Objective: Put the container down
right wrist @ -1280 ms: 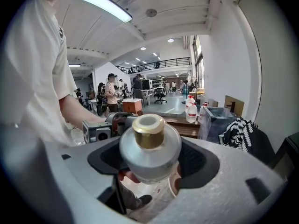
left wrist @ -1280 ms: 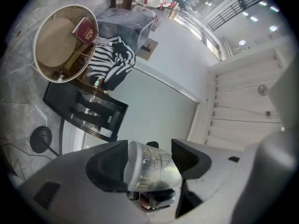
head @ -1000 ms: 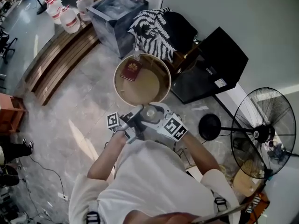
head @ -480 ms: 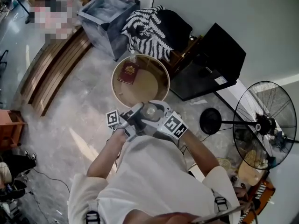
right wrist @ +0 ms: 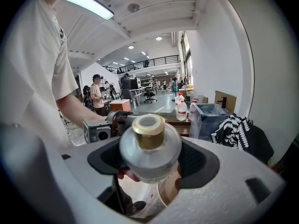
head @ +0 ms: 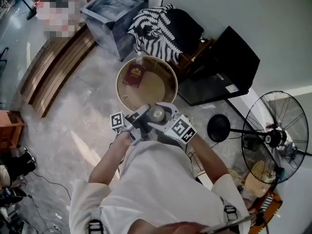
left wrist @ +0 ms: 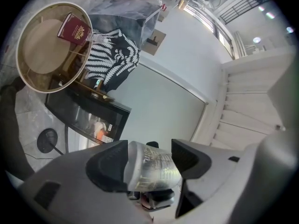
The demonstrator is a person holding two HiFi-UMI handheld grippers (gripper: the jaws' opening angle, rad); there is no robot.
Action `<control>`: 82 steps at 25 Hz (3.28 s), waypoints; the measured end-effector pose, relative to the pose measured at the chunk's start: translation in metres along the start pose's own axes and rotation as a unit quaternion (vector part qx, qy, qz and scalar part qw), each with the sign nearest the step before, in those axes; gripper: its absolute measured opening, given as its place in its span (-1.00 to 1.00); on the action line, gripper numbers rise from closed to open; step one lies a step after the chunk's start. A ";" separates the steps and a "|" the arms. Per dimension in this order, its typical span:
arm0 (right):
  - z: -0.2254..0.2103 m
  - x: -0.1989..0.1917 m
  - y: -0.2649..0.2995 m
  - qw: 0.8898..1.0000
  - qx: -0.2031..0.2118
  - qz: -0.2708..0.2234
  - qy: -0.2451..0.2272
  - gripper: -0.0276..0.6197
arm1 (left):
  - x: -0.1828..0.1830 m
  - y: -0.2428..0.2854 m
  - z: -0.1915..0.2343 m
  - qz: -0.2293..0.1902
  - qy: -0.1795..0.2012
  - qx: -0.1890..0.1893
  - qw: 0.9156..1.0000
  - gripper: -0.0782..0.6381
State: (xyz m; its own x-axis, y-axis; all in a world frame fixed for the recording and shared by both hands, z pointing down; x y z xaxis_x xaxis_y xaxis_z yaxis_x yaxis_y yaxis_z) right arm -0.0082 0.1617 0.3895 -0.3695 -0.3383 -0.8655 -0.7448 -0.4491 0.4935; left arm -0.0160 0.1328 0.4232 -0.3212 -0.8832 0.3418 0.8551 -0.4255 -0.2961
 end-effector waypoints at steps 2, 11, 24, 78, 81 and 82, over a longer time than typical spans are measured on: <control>-0.010 -0.001 0.001 1.000 0.005 0.001 -0.004 0.12 | 0.007 0.007 0.002 -0.005 0.006 0.000 1.000 -0.02; -0.071 -0.010 0.005 0.999 0.048 0.016 -0.018 0.12 | 0.045 0.049 0.019 -0.050 0.019 0.003 0.999 -0.02; -0.157 -0.037 0.020 0.991 0.129 0.029 -0.034 0.12 | 0.101 0.100 0.059 -0.133 0.025 -0.012 0.991 -0.02; -0.309 -0.241 0.246 0.981 0.098 0.112 0.123 0.11 | 0.314 0.036 0.292 -0.232 -0.067 0.075 0.967 -0.02; -0.320 -0.258 0.265 0.980 0.085 0.109 0.139 0.11 | 0.326 0.023 0.311 -0.232 -0.061 0.094 0.966 -0.02; -0.323 -0.264 0.271 0.980 0.082 0.108 0.146 0.11 | 0.330 0.019 0.316 -0.231 -0.057 0.099 0.966 -0.03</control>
State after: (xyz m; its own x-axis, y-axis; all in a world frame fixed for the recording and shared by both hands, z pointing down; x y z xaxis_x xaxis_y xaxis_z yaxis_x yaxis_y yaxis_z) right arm 0.0670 -0.1376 0.7791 -0.3723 -0.6434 -0.6689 -0.7540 -0.2106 0.6222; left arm 0.0231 -0.1046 0.8120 -0.6497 -0.5758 0.4963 0.6964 -0.7126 0.0850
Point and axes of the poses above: the fingertips, and each gripper's own axes: y forward along the fingers, z to its left, x out of its top, the point moved 2 cm from there along -y, backward along the fingers, and after that the axes turned 1 degree about -x, right-handed, at the moved point
